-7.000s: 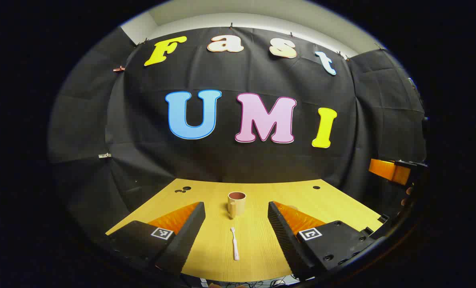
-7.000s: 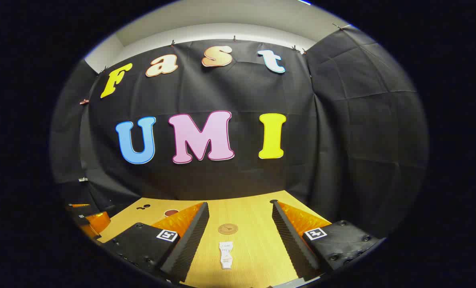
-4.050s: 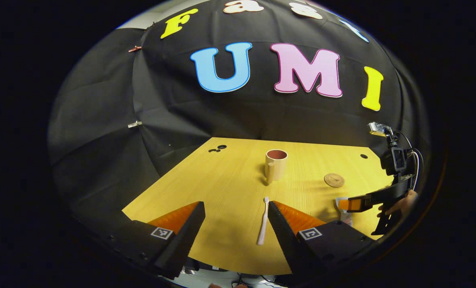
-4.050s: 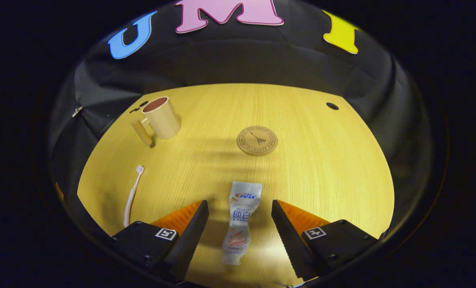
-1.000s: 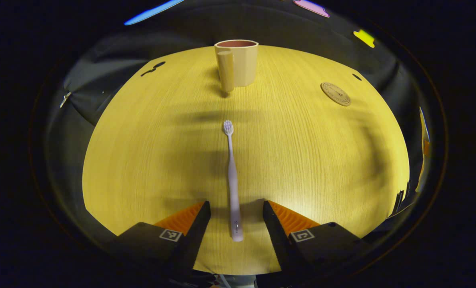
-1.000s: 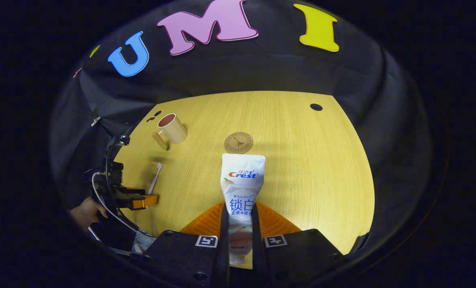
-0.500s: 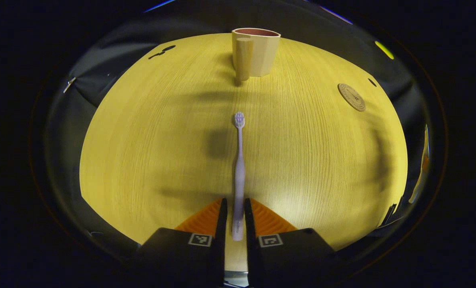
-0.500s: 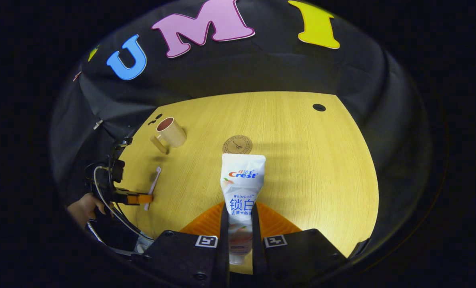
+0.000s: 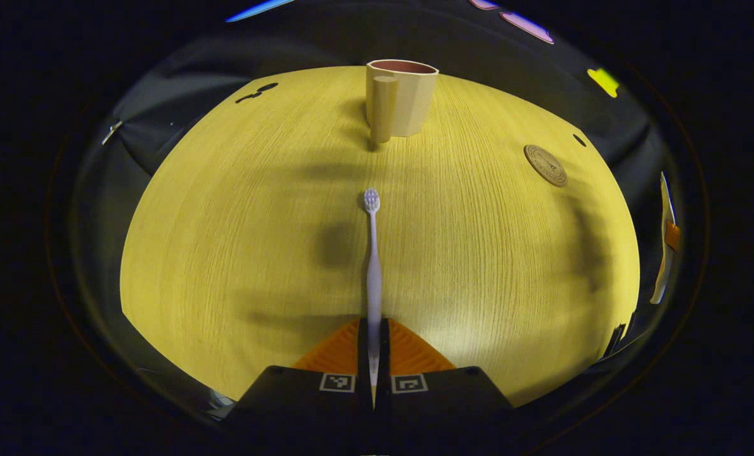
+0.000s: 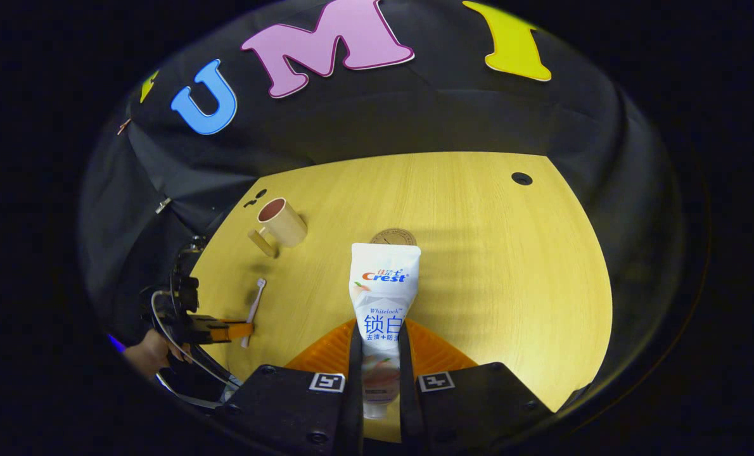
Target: Put the toothbrush and toothpaste on the desktop into the cup, then pick up the cup and place it on the coaster on the desktop.
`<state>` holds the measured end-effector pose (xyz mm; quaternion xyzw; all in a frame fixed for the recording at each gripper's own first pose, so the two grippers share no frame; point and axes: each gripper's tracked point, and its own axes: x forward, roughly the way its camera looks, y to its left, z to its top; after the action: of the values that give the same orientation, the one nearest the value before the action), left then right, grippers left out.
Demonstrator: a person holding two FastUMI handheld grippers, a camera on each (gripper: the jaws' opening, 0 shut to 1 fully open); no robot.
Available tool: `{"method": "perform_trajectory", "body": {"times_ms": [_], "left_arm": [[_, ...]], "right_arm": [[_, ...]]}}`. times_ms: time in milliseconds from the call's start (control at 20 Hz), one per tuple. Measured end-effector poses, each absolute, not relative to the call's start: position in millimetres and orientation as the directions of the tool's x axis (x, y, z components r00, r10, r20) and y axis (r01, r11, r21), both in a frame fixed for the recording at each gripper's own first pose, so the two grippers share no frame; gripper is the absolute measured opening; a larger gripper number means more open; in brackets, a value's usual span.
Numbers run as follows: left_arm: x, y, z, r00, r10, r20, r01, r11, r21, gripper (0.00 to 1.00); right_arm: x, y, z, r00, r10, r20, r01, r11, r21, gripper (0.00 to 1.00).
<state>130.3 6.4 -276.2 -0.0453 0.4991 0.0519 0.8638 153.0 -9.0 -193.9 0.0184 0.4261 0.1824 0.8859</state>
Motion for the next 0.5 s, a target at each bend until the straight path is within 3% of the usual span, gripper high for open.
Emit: {"method": "perform_trajectory", "body": {"times_ms": [250,500], "left_arm": [[119.3,12.2,-266.2,0.538,0.067,-0.84,-0.165,0.986,-0.027,0.06],[113.4,11.0,-226.9,0.656,0.029,-0.755,-0.177,0.977,-0.116,0.06]], "right_arm": [[186.3,19.1,-170.0,0.631,0.362,-0.686,-0.339,0.924,0.176,0.27],[222.8,67.0,-134.4,0.697,0.427,-0.577,-0.401,0.898,0.181,0.27]]}}
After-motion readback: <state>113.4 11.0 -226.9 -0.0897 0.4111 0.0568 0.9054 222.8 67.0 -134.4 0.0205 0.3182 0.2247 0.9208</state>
